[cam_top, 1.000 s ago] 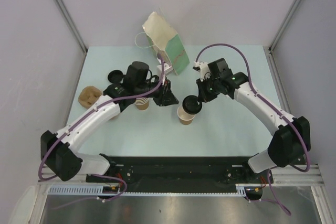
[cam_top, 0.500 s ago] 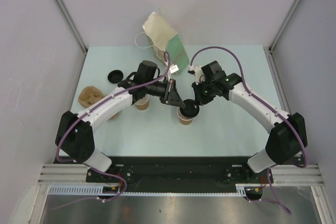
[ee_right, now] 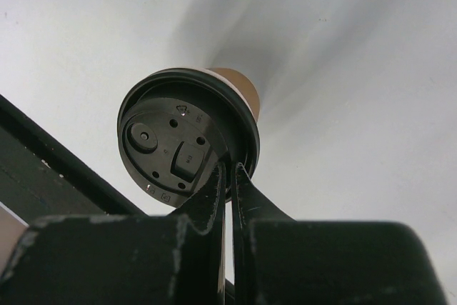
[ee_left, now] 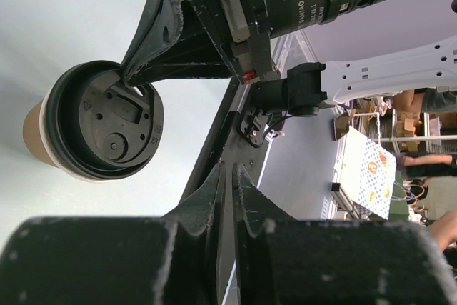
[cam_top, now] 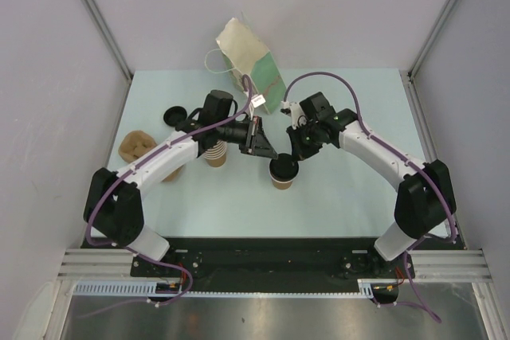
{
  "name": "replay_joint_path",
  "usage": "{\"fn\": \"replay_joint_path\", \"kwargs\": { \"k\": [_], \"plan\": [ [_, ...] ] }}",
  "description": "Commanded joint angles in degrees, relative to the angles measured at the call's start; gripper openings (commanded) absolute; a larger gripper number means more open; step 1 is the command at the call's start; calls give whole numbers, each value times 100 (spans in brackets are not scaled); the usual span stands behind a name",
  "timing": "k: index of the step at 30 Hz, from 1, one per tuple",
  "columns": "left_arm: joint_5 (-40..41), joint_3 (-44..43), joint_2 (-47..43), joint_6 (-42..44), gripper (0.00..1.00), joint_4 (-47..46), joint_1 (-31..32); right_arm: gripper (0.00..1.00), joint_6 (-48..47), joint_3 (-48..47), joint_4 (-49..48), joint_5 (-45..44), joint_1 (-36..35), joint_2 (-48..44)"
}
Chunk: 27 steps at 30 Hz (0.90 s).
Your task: Pack the takeout coffee
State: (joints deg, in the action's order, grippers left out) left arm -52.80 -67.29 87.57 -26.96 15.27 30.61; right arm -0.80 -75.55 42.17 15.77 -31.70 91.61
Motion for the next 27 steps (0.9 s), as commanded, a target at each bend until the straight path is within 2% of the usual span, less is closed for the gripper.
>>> {"fn": "replay_joint_path", "kwargs": {
  "k": [1,27],
  "plan": [
    [-73,5,50,-20,12,-103,6,0,53,-329,-69,102,-46,102],
    [182,-65,155,51,12,55,6,0,-43,-575,221,-408,-231,146]
  ]
}}
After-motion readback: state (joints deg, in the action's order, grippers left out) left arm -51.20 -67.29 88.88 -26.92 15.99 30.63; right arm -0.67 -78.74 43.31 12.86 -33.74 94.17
